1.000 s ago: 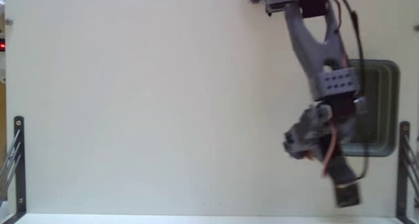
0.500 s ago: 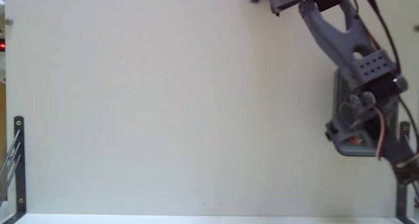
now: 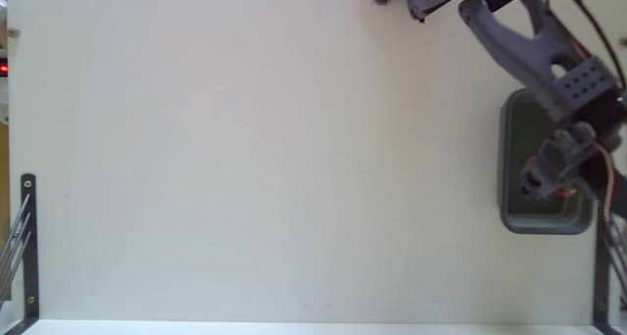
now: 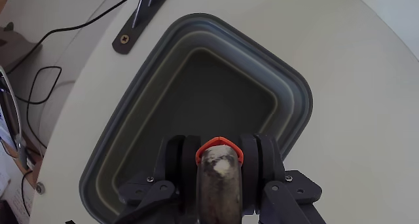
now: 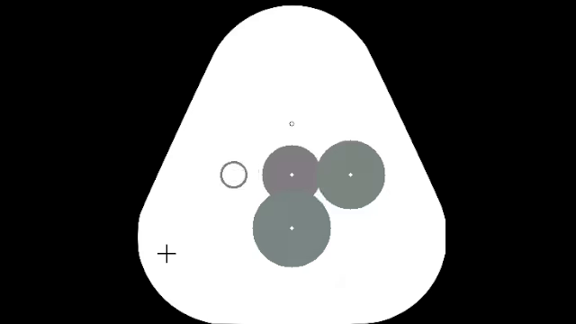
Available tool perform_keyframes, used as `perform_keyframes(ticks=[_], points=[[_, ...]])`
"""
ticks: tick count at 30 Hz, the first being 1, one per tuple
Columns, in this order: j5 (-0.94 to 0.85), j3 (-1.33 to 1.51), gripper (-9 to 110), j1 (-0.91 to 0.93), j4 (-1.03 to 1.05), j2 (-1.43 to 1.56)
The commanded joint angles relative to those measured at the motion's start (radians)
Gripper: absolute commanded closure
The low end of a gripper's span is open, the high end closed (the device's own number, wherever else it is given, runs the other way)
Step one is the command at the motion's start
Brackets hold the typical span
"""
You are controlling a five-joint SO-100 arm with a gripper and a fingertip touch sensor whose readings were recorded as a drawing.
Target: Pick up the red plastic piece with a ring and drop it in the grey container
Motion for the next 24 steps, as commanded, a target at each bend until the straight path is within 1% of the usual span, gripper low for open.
perform_keyframes(ticks=[1,17,18,24], points=[[0.003,0.007,73,-0.027,0.018,0.109],[0.003,0.007,73,-0.027,0.018,0.109],[0.003,0.007,-9,-0.027,0.018,0.109],[0.003,0.007,-9,-0.027,0.018,0.109]])
